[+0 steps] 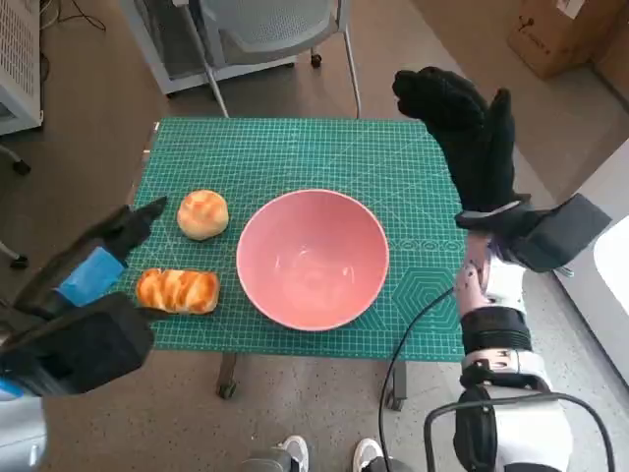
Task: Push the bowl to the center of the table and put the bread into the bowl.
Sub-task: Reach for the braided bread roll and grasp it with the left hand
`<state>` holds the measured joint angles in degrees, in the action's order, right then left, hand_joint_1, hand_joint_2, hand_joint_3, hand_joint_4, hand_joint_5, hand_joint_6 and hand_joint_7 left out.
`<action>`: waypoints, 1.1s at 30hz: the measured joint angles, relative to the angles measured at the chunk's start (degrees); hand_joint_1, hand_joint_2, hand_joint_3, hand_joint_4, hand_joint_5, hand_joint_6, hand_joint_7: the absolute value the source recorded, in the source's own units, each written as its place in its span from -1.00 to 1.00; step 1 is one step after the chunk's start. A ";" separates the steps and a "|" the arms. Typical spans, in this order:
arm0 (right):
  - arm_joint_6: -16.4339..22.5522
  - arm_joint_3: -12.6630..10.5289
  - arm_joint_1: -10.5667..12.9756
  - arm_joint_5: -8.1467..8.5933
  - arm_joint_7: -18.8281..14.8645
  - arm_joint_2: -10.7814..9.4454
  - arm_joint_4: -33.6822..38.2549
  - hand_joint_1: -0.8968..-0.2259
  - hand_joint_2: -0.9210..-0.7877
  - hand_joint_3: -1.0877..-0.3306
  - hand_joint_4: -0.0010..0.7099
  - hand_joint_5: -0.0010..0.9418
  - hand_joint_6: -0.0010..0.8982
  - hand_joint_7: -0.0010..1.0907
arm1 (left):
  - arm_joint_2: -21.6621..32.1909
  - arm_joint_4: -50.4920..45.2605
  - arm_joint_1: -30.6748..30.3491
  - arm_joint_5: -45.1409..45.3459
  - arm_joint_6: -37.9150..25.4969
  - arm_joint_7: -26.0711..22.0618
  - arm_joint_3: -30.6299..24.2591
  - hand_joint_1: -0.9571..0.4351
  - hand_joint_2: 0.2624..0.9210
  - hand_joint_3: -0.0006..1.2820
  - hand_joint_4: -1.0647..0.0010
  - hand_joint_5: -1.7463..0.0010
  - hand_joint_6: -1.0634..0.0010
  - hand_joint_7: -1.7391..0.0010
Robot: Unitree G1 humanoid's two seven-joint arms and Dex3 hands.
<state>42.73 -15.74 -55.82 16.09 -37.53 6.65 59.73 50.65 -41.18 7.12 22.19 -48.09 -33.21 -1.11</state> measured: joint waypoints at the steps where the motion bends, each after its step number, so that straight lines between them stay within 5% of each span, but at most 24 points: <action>1: -0.03 0.00 0.00 0.00 0.00 0.02 0.00 -0.02 -1.00 0.52 -0.34 -0.99 -0.28 -0.98 | 0.29 -0.01 0.29 0.26 -0.23 -0.12 0.59 0.68 0.32 -0.98 0.98 0.99 0.65 0.95; 20: -1.21 -0.01 0.04 0.78 -0.25 0.28 0.00 -0.02 -1.00 0.52 -0.34 -1.00 -0.28 -0.98 | 1.98 7.82 4.77 3.17 -0.01 -2.32 9.38 0.54 0.31 -0.99 0.91 0.99 0.58 0.99; 33: -1.24 0.00 0.16 1.05 -0.25 0.30 0.00 -0.02 -1.00 0.52 -0.34 -1.00 -0.28 -0.99 | -1.64 21.24 8.63 7.12 3.87 0.93 15.04 0.54 0.38 -0.97 0.83 0.99 0.45 0.97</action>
<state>41.49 -15.74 -55.66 17.14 -37.77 6.95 59.74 49.02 -19.94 15.75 29.31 -44.22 -32.29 13.94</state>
